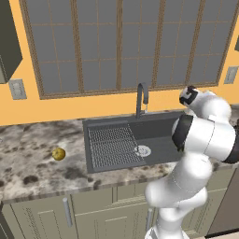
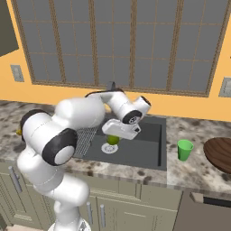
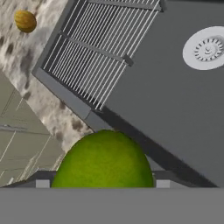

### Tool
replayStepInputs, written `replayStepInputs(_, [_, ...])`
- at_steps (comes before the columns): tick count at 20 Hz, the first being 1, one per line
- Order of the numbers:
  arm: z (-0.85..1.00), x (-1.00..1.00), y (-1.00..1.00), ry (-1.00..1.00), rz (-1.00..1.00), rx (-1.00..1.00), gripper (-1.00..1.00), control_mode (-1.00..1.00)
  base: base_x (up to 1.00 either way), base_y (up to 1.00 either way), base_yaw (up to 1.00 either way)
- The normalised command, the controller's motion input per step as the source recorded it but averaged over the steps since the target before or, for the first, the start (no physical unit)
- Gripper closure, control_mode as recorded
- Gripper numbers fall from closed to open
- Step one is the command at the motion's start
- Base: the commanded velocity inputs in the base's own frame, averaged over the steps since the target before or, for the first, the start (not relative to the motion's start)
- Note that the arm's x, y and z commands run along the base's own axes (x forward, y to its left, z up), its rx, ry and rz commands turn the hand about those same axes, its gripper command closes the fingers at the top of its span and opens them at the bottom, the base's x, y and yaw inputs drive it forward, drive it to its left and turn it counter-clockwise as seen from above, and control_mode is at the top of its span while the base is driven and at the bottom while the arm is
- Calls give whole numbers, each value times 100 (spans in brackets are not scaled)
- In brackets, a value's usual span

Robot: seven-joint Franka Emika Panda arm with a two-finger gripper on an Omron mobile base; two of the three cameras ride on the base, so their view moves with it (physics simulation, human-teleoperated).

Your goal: Remove the squash and lime from the sink. Then move the bowl and cup from the counter to the sink for washing.

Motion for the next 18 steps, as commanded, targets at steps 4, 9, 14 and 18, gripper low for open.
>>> replayStepInputs(4, [37, -38, 21, 0, -21, 0, 100, -100, 0, 0, 0])
replayStepInputs(9, [29, -43, 23, 0, -18, -11, 100, -100, 0, 0, 0])
replayStepInputs(14, [24, -42, 26, -2, -16, -24, 100, -100, 0, 0, 0])
replayStepInputs(18, [24, -41, 29, -8, -16, -25, 100, -100, 0, 0, 0])
